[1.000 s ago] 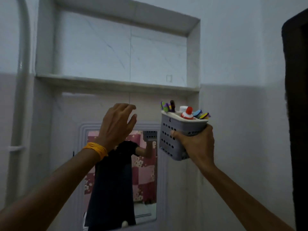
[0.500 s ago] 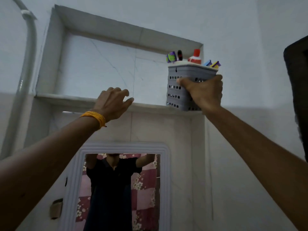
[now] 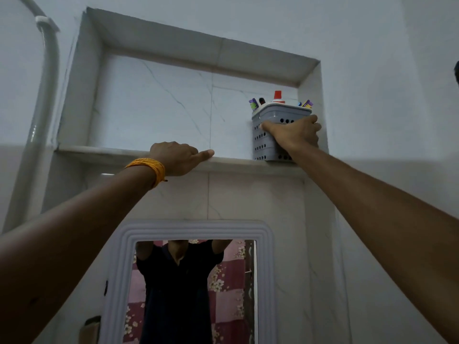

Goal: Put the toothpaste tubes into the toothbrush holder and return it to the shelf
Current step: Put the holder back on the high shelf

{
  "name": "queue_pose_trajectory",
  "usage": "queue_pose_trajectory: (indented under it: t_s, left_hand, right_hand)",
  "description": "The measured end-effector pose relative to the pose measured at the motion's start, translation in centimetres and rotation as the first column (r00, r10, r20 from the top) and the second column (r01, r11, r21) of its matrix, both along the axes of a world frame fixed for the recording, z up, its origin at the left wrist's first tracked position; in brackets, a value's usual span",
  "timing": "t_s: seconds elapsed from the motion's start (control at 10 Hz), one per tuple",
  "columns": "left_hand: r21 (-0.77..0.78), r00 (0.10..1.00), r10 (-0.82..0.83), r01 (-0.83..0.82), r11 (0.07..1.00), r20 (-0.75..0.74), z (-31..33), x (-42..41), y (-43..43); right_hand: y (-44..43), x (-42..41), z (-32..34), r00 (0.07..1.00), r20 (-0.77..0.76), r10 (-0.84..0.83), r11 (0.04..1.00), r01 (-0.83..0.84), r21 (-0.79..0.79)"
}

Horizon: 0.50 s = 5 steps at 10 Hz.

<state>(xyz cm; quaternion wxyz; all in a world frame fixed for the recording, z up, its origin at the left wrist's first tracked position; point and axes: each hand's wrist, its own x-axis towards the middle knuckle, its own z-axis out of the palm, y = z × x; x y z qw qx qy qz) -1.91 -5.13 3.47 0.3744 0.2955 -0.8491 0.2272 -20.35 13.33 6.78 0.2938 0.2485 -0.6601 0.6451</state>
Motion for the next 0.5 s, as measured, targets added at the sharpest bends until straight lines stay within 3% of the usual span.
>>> queue_pose_trajectory:
  t_s: [0.2, 0.5]
  left_hand:
    - [-0.012, 1.000, -0.008, 0.008, 1.000, 0.005, -0.1, -0.1, 0.3]
    - [-0.022, 1.000, 0.014, -0.014, 1.000, -0.005, -1.0, 0.4, 1.6]
  right_hand:
    - [-1.6, -1.4, 0.6, 0.998, 0.033, -0.044, 0.998, 0.042, 0.045]
    - [-1.5, -1.4, -1.8, 0.998, 0.013, 0.054, 0.995, -0.054, 0.085]
